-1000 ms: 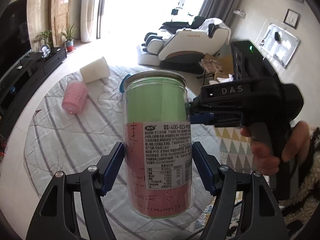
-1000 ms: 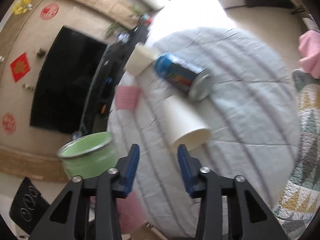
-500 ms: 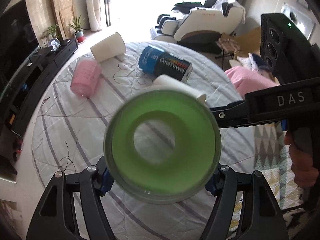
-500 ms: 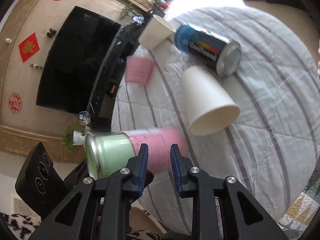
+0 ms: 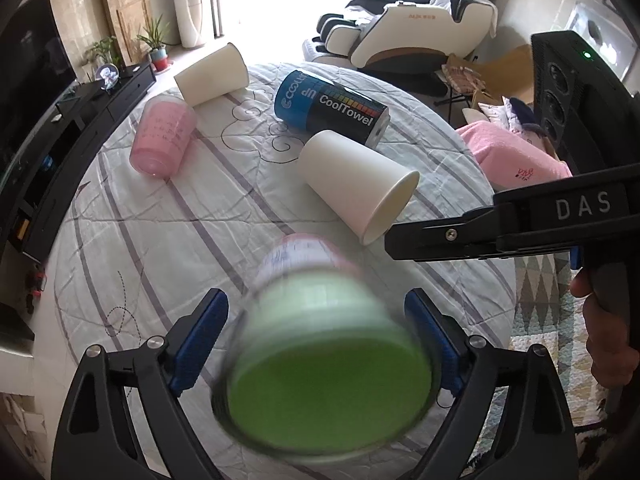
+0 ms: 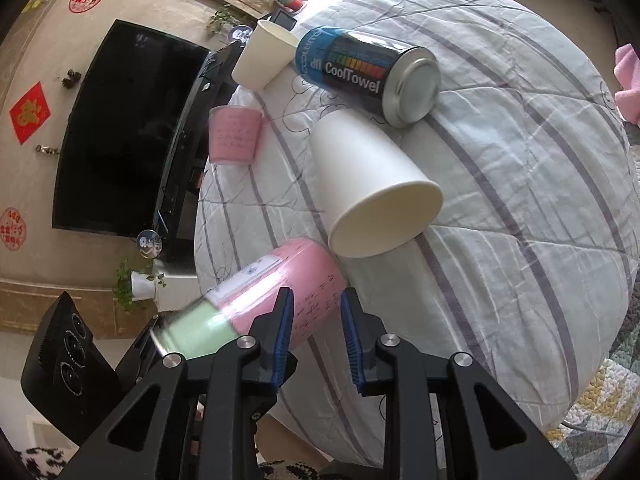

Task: Flip cup upright
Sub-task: 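Rotate the can with the left gripper until its green open end faces up, lowering it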

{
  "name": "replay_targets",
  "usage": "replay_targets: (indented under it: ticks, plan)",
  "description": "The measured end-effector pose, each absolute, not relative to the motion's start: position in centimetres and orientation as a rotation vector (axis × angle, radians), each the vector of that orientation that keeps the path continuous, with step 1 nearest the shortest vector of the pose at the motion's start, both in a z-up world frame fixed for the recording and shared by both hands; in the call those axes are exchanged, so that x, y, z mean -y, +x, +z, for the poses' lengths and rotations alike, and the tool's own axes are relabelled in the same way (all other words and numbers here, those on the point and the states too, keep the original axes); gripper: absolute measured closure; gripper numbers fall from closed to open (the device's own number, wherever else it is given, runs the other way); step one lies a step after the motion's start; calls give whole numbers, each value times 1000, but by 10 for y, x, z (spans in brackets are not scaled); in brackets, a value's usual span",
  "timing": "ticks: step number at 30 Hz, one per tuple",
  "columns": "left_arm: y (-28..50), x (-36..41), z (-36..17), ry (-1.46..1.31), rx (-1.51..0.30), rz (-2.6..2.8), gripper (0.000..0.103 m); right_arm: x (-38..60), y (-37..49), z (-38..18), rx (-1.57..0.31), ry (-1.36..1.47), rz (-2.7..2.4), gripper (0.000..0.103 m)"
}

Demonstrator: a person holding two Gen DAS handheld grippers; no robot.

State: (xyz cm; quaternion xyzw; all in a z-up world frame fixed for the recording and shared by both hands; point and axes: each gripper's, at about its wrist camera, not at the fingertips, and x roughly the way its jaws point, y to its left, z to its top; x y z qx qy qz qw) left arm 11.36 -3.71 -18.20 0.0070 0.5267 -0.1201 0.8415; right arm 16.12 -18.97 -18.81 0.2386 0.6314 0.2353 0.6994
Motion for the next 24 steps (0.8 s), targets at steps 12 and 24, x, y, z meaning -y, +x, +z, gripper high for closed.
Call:
replay_targets:
  ticks: [12,24]
  plan:
    - [103,28,-183,-22,-1158,-237,5,212,148,-181,-1414,562,473,70]
    - [62,-3,-230,-172,-1392,-268,14,213,94,-218,-1561,620,440,70]
